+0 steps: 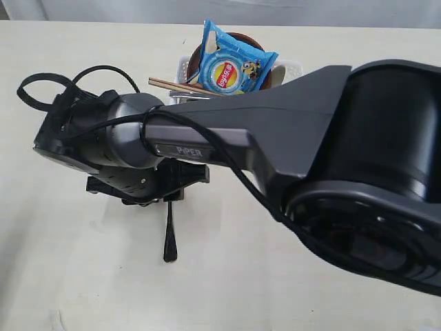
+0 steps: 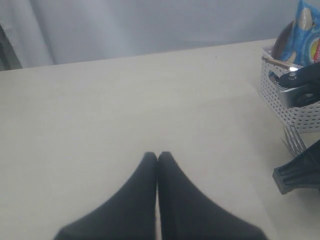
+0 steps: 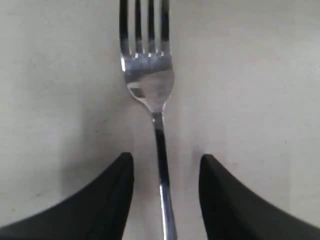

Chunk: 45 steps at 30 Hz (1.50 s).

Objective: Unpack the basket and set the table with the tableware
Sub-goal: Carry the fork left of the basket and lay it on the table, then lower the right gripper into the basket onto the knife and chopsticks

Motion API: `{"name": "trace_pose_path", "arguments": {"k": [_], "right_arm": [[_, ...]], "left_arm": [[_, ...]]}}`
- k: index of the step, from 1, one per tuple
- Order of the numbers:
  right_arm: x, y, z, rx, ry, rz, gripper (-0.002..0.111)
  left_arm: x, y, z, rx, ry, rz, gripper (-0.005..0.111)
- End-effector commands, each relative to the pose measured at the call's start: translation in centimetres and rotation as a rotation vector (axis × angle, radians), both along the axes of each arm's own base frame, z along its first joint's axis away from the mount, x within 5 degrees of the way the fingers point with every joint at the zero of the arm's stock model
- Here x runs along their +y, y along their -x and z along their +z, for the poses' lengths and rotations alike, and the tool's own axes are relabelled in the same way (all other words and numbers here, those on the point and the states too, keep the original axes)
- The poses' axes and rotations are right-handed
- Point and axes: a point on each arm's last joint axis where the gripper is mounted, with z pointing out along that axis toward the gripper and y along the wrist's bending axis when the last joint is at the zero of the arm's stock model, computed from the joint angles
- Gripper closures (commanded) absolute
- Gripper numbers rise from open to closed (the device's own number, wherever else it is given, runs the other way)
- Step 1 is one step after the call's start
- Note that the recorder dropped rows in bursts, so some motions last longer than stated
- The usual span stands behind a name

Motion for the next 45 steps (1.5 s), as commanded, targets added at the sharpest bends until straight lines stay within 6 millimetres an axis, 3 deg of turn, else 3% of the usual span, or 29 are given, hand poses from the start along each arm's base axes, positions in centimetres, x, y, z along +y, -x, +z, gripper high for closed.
{"name": "trace_pose_path", "arguments": {"k": [1, 7, 11, 19, 25, 27, 31, 32, 38, 45], "right_arm": [[0.6, 0.2, -1.1, 0.034, -0.061, -0.010, 0.064], [0.5, 0.2, -0.9, 0.033, -0.062, -0.010, 0.064], [0.5, 0.3, 0.4, 0.027, -0.077, 0.002, 0.064], [-0.1, 0.5, 6.2, -0.015, -0.154, 0.060, 0.064], [-0.8, 0.8, 10.0, -0.034, -0.173, 0.208, 0.066], [-1.1, 0.8, 11.1, -0.036, -0.162, 0.288, 0.074], [-2.2, 0.6, 13.2, -0.061, -0.085, 0.468, 0.103], [-2.4, 0.4, 13.7, -0.075, -0.071, 0.503, 0.108], [-4.7, -1.8, 16.2, -0.114, 0.008, 0.683, 0.109], [-8.6, -5.4, 18.6, -0.142, 0.062, 0.729, 0.109]], "left_arm": [[0.0, 0.0, 0.0, -0.004, -0.001, 0.003, 0.107], [0.0, 0.0, 0.0, -0.004, -0.001, 0.003, 0.107], [0.0, 0.0, 0.0, -0.004, -0.001, 0.003, 0.107], [0.0, 0.0, 0.0, -0.004, -0.001, 0.003, 0.107], [0.0, 0.0, 0.0, -0.004, -0.001, 0.003, 0.107], [0.0, 0.0, 0.0, -0.004, -0.001, 0.003, 0.107], [0.0, 0.0, 0.0, -0.004, -0.001, 0.003, 0.107], [0.0, 0.0, 0.0, -0.004, -0.001, 0.003, 0.107], [0.0, 0.0, 0.0, -0.004, -0.001, 0.003, 0.107], [0.0, 0.0, 0.0, -0.004, -0.001, 0.003, 0.107]]}}
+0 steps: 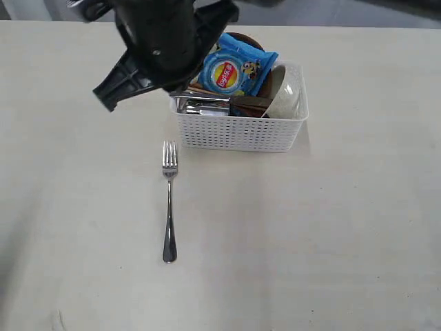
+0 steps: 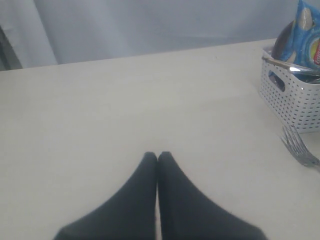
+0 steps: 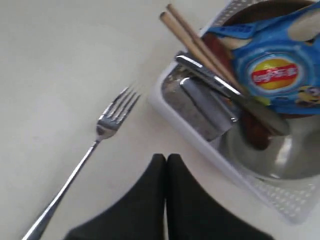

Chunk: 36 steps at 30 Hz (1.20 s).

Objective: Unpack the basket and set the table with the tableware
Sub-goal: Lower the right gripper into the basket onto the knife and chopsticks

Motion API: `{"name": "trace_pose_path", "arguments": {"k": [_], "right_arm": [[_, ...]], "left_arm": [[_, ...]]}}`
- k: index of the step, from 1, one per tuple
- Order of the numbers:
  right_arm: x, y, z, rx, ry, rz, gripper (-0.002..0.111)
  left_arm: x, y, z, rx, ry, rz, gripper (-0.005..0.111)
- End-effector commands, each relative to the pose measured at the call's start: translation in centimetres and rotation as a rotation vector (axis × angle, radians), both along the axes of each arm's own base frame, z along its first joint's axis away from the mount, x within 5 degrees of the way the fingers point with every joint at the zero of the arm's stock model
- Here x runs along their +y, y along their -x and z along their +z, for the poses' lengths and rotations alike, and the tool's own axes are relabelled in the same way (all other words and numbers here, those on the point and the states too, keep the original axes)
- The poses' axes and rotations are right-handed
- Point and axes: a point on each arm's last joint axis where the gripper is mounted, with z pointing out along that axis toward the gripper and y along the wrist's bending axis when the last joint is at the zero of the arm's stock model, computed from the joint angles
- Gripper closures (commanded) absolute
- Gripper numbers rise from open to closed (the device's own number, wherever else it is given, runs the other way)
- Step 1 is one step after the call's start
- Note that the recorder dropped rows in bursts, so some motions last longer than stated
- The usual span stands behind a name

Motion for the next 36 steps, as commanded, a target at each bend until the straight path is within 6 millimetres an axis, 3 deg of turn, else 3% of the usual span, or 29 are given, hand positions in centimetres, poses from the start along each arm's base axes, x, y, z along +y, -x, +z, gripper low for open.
{"name": "trace_pose_path", "arguments": {"k": [1, 6, 13, 18, 26, 36], "right_arm": [[-2.7, -2.2, 1.6, -0.041, 0.048, 0.040, 0.109], [-5.3, -4.5, 1.8, -0.036, 0.111, 0.080, 0.109], [-8.6, -6.6, -1.2, 0.028, 0.210, 0.156, 0.109], [-9.2, -7.5, -2.8, 0.016, 0.216, 0.341, 0.109], [-10.7, -9.2, -4.5, -0.008, 0.122, 0.374, 0.109], [-9.6, -9.9, -6.3, -0.053, 0.053, 0.468, 0.108]], "left_arm": [[0.0, 0.0, 0.0, -0.004, -0.001, 0.003, 0.107], [0.0, 0.0, 0.0, -0.004, -0.001, 0.003, 0.107], [0.0, 0.0, 0.0, -0.004, -0.001, 0.003, 0.107], [0.0, 0.0, 0.0, -0.004, -0.001, 0.003, 0.107], [0.0, 0.0, 0.0, -0.004, -0.001, 0.003, 0.107], [0.0, 0.0, 0.0, -0.003, 0.007, 0.002, 0.107]]}}
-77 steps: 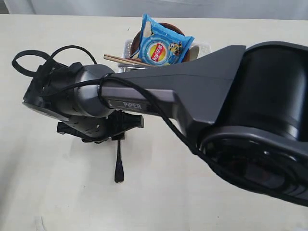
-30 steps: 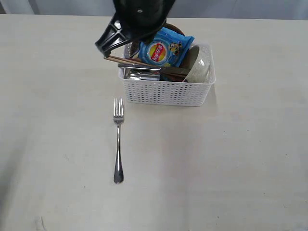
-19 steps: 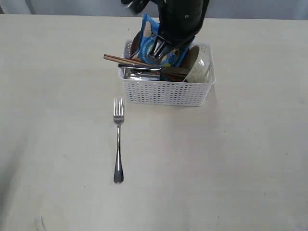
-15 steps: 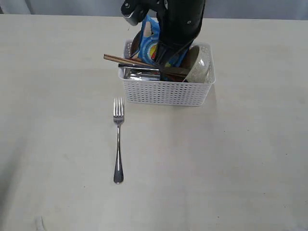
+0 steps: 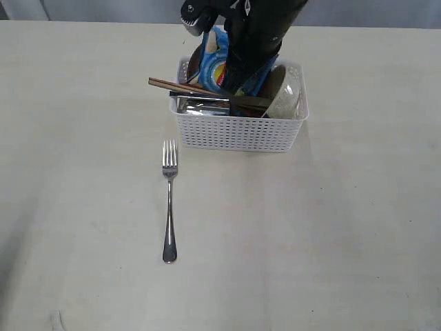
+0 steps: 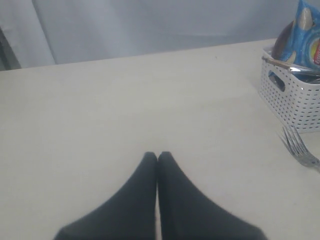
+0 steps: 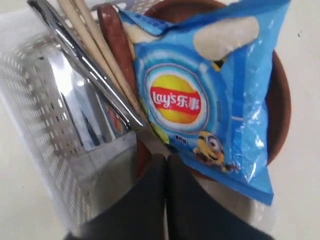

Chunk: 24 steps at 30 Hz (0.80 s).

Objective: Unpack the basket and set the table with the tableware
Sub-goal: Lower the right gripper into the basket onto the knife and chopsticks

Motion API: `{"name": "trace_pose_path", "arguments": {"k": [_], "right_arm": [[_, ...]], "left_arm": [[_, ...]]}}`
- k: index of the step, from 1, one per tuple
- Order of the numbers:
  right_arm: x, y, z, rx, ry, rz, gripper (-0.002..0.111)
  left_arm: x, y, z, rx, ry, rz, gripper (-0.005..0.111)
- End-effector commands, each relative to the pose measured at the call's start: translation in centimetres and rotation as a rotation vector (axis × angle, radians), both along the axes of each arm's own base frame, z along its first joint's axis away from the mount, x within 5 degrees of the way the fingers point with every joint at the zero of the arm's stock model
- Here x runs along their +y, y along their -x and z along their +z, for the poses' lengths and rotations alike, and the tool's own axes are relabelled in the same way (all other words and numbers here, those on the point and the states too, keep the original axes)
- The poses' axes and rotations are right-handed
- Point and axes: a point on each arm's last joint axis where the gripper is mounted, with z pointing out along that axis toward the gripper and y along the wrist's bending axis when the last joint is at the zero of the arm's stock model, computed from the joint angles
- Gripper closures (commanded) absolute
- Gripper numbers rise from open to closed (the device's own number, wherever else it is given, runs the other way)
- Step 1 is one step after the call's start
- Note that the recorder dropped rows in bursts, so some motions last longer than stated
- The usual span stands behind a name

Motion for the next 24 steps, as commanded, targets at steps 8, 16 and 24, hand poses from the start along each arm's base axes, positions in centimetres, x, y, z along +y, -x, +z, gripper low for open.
{"name": "trace_pose_path", "arguments": {"k": [8, 16, 24], "right_arm": [[1.4, -0.7, -3.7, 0.082, -0.064, 0.048, 0.108], [1.9, -0.7, -4.4, 0.081, -0.058, 0.126, 0.108], [2.0, -0.8, -4.3, 0.062, -0.062, 0.138, 0.107]], "left_arm": [[0.0, 0.0, 0.0, -0.003, 0.007, 0.002, 0.107], [0.0, 0.0, 0.0, -0.003, 0.007, 0.002, 0.107], [0.0, 0.0, 0.0, -0.003, 0.007, 0.002, 0.107]]}}
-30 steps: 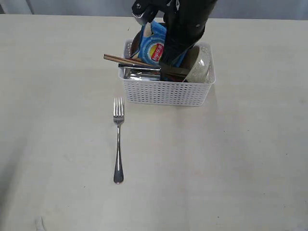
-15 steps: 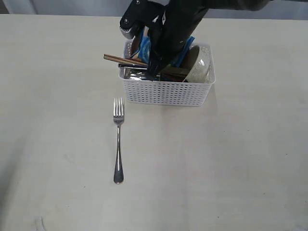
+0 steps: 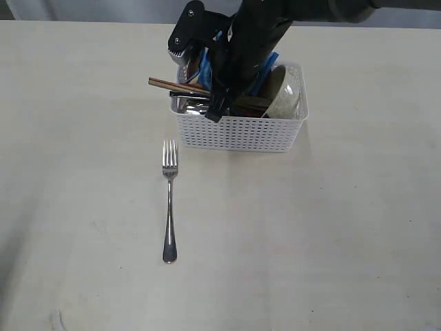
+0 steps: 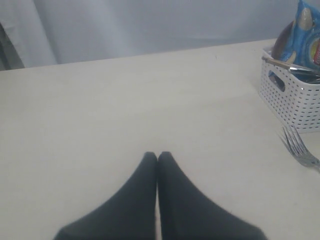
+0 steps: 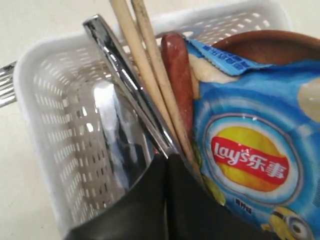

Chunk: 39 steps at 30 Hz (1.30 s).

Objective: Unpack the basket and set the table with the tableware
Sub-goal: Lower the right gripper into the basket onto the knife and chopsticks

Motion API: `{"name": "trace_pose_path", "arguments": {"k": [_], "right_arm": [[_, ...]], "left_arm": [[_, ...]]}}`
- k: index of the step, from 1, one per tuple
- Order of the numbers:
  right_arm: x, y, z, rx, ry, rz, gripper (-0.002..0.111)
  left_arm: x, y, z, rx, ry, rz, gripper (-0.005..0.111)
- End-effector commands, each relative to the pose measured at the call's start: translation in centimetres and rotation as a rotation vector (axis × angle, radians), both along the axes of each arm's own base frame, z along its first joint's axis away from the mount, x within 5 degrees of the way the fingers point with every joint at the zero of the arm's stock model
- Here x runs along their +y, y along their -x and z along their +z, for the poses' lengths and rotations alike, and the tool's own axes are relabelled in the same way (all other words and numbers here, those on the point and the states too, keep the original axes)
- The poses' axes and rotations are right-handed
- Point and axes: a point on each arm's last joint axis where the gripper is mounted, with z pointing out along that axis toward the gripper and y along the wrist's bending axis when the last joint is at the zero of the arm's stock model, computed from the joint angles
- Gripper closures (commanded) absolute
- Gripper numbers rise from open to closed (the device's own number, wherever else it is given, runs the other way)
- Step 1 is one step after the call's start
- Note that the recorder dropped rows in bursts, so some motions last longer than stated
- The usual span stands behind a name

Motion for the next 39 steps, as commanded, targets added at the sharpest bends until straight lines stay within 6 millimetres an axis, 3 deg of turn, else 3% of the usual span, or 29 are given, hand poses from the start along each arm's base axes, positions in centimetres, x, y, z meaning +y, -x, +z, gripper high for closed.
{"name": "trace_pose_path", "arguments": {"k": [1, 2, 5, 7, 12, 39], "right_arm": [[-0.03, -0.19, 0.08, -0.019, -0.004, 0.020, 0.104], [-0.02, -0.18, 0.08, -0.022, -0.001, 0.031, 0.099], [0.02, -0.25, 0.13, -0.031, -0.005, 0.035, 0.067], [0.06, -0.31, 0.16, -0.039, -0.009, 0.036, 0.063], [0.21, -0.53, 0.32, -0.068, -0.026, 0.038, 0.067], [0.39, -0.17, 0.12, -0.028, -0.038, 0.062, 0.067]], "left_arm": [[0.00, 0.00, -0.02, -0.003, 0.007, 0.002, 0.107], [0.00, 0.00, -0.02, -0.003, 0.007, 0.002, 0.107], [0.00, 0.00, -0.02, -0.003, 0.007, 0.002, 0.107], [0.00, 0.00, -0.02, -0.003, 0.007, 0.002, 0.107], [0.00, 0.00, -0.02, -0.003, 0.007, 0.002, 0.107], [0.00, 0.00, -0.02, -0.003, 0.007, 0.002, 0.107]]}}
